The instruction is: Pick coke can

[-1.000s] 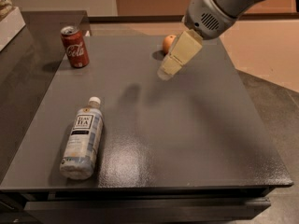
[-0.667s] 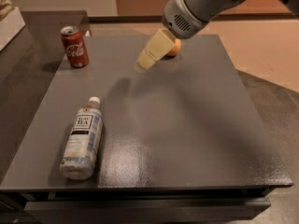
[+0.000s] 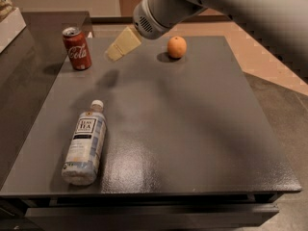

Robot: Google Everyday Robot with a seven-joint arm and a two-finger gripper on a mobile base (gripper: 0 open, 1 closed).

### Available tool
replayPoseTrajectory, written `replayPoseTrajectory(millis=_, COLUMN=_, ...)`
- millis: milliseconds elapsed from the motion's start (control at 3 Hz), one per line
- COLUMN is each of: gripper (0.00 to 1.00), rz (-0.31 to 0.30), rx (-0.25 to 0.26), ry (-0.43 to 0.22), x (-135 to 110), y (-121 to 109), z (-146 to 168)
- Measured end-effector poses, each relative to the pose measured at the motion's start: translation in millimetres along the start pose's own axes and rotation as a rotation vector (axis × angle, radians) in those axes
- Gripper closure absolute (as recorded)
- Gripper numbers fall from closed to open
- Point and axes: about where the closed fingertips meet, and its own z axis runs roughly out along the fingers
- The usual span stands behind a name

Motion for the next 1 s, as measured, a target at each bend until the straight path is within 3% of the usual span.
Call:
replayPoseTrajectory(millis=333, gripper=0.00, rz=0.024, rx=-0.001, ry=-0.065, x=-28, y=10, z=42)
replayPoseTrajectory(millis=1000, gripper=0.00, rz=0.027, rx=0.003, ry=-0.112, x=-68, y=22, z=110)
